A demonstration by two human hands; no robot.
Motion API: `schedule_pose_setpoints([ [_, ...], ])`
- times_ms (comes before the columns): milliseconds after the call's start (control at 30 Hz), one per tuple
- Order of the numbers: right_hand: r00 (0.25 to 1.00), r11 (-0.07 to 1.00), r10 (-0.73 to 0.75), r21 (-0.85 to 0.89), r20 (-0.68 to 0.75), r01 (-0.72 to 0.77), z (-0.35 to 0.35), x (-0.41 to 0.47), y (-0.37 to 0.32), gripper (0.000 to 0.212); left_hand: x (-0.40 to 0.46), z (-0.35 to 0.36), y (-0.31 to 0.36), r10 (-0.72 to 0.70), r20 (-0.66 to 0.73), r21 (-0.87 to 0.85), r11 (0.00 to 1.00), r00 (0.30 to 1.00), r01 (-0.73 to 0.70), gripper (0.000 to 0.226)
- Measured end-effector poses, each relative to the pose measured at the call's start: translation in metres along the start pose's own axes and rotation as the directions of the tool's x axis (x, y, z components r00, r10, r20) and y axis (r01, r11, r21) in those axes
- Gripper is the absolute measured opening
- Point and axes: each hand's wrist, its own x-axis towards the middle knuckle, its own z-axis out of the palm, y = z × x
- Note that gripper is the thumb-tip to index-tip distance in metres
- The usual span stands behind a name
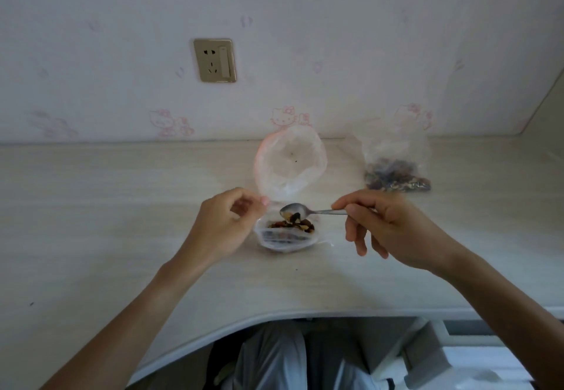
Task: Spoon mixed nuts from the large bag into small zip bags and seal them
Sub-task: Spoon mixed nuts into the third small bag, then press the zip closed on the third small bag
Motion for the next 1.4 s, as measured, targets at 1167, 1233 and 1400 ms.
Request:
schedule_pose_setpoints([
  [1167, 0.909, 0.758, 0.317, -0.504, -0.272, -0.415, 0.014, 0.111, 0.034, 0.04, -0.003, -0.022, -0.01, -0.224, 0.4, -0.291, 0.889, 0.889, 0.355, 0.033],
  [1233, 0.901, 0.817, 0.339, -0.389, -0.271, -0.424, 0.008, 0.101, 0.029, 0.038, -0.002, -0.023, -0.007, -0.281, 0.404, -0.319, 0.848, 0.871, 0.422, 0.027],
  [1400, 0.881, 0.876, 0.473, 0.114, -0.023, -0.468, 0.004, 0.06, 0.018, 0.03, 0.0, -0.021, 0.005, -0.36, 0.493, -0.357, 0.747, 0.792, 0.561, 0.035],
])
